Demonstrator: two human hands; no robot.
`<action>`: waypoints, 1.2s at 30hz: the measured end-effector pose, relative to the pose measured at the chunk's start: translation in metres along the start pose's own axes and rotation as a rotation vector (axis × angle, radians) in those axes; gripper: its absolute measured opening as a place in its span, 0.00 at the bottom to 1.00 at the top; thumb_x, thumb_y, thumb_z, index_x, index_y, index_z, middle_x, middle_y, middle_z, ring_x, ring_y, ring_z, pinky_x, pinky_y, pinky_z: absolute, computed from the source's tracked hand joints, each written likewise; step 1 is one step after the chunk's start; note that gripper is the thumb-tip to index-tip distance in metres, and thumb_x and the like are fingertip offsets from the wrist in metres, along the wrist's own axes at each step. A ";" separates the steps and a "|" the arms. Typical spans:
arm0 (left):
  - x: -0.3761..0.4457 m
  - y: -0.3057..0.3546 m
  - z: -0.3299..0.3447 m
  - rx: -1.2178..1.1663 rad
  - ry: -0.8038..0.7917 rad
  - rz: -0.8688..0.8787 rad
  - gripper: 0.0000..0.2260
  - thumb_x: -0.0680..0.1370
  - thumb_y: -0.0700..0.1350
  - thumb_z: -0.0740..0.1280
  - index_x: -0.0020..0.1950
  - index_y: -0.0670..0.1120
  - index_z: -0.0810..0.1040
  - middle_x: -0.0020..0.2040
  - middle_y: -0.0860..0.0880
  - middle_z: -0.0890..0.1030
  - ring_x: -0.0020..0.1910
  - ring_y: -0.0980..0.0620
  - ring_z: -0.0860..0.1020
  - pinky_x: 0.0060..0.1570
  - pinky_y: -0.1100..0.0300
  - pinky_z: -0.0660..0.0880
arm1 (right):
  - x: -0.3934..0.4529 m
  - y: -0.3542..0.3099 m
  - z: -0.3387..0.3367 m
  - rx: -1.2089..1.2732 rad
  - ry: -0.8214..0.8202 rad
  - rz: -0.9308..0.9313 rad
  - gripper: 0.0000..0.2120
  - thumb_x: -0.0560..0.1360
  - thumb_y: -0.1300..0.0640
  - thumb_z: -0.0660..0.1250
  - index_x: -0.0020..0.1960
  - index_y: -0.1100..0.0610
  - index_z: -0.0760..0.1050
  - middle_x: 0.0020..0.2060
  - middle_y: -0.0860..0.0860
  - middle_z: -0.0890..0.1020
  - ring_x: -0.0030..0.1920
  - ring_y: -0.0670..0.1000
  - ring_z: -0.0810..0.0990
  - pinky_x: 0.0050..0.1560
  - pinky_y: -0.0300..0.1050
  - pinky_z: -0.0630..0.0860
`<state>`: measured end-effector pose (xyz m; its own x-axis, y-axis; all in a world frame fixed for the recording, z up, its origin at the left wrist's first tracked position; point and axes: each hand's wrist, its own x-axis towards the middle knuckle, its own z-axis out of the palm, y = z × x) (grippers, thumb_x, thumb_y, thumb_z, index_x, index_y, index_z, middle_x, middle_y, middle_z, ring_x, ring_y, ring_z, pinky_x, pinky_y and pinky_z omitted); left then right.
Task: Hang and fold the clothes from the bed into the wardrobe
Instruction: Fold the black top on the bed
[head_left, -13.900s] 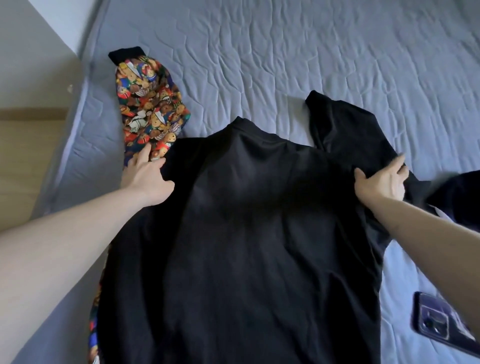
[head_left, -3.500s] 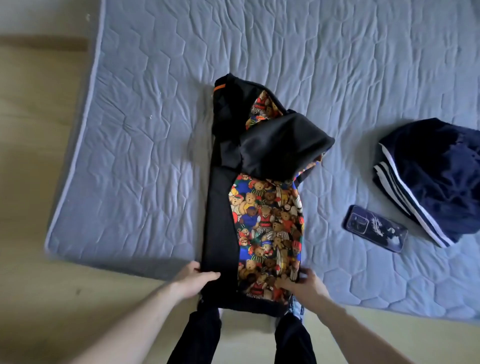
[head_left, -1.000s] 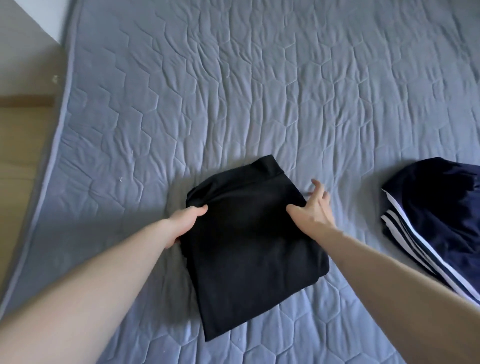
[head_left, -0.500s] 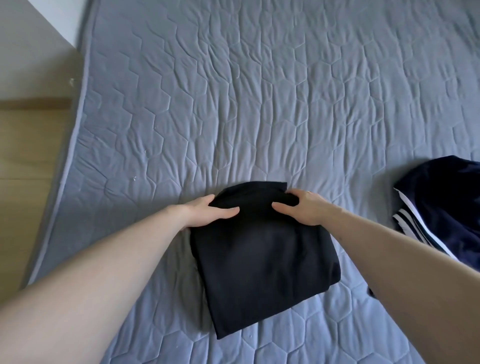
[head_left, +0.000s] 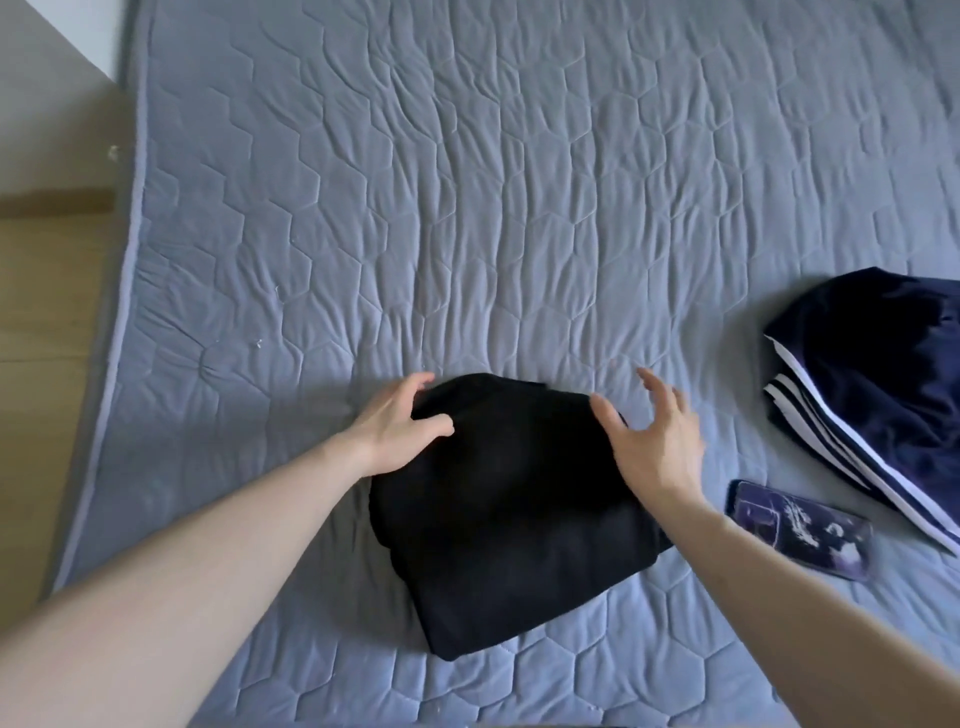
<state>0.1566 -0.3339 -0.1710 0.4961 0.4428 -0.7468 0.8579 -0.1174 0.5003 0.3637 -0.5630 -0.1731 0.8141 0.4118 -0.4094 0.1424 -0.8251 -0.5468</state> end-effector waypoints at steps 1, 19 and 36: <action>0.001 0.009 -0.001 -0.021 0.010 0.067 0.43 0.67 0.65 0.67 0.81 0.58 0.61 0.78 0.55 0.66 0.77 0.53 0.64 0.70 0.55 0.63 | -0.018 0.011 -0.008 0.096 0.097 0.080 0.39 0.71 0.27 0.66 0.76 0.44 0.64 0.71 0.47 0.71 0.73 0.52 0.69 0.73 0.58 0.66; -0.046 -0.019 0.044 -0.314 -0.200 -0.105 0.28 0.65 0.70 0.77 0.63 0.68 0.78 0.55 0.62 0.85 0.54 0.58 0.85 0.58 0.56 0.78 | -0.133 0.042 0.035 0.913 -0.169 0.549 0.18 0.73 0.55 0.79 0.59 0.45 0.77 0.54 0.48 0.87 0.51 0.48 0.87 0.47 0.43 0.83; -0.090 -0.054 0.104 -0.905 -0.094 -0.240 0.26 0.72 0.56 0.78 0.69 0.59 0.77 0.59 0.55 0.85 0.56 0.55 0.85 0.53 0.56 0.78 | -0.108 0.044 0.026 0.379 -0.451 0.273 0.26 0.74 0.46 0.76 0.70 0.43 0.72 0.58 0.39 0.83 0.59 0.43 0.82 0.68 0.49 0.76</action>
<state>0.0793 -0.4593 -0.1765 0.3624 0.2876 -0.8865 0.5277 0.7207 0.4495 0.2675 -0.6335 -0.1717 0.4644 0.3965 -0.7919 -0.3124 -0.7634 -0.5654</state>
